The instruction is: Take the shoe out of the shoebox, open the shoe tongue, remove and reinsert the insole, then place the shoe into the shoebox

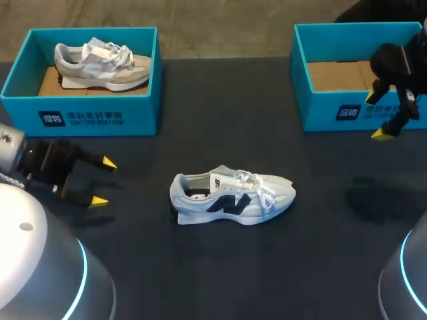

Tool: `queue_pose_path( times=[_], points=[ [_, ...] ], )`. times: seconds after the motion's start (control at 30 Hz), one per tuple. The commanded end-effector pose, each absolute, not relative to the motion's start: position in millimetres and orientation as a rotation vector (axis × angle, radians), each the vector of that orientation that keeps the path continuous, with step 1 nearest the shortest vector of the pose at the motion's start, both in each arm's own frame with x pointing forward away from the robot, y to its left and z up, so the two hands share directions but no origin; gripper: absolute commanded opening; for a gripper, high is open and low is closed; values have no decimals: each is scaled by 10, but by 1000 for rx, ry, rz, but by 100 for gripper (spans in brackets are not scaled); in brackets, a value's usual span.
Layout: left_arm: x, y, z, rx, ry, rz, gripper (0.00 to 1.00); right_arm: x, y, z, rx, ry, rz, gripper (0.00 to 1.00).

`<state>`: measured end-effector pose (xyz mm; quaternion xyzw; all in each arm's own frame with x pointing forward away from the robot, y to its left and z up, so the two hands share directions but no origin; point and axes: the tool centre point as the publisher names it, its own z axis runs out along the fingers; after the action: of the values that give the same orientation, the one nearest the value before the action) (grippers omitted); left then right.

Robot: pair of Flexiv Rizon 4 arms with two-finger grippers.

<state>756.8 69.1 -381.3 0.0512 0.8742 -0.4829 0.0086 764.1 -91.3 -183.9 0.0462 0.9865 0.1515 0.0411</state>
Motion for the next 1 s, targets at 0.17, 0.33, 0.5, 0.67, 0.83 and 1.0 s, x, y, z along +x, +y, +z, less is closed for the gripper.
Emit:
queue_pose_path(
  times=[0.17, 0.33, 0.5, 0.67, 0.83, 1.0],
  points=[
    [7544, 742, -3921, 140, 2699, -1532, 100, 7645, -907, -1843, 143, 3022, 460, 100],
    [7614, 822, -3945, 52, 2661, -1544, 100, 7645, -907, -1843, 143, 3022, 460, 100],
    [7658, 902, -3945, 46, 2663, -1502, 100, 7645, -907, -1843, 143, 3022, 460, 100],
    [7658, 902, -3945, 46, 2663, -1502, 100, 7645, -907, -1843, 143, 3022, 460, 100],
    [7658, 902, -3945, 46, 2663, -1502, 100, 7645, -907, -1843, 143, 3022, 460, 100],
    [7658, 902, -3945, 46, 2663, -1502, 100, 7645, -907, -1843, 143, 3022, 460, 100]
  ],
)
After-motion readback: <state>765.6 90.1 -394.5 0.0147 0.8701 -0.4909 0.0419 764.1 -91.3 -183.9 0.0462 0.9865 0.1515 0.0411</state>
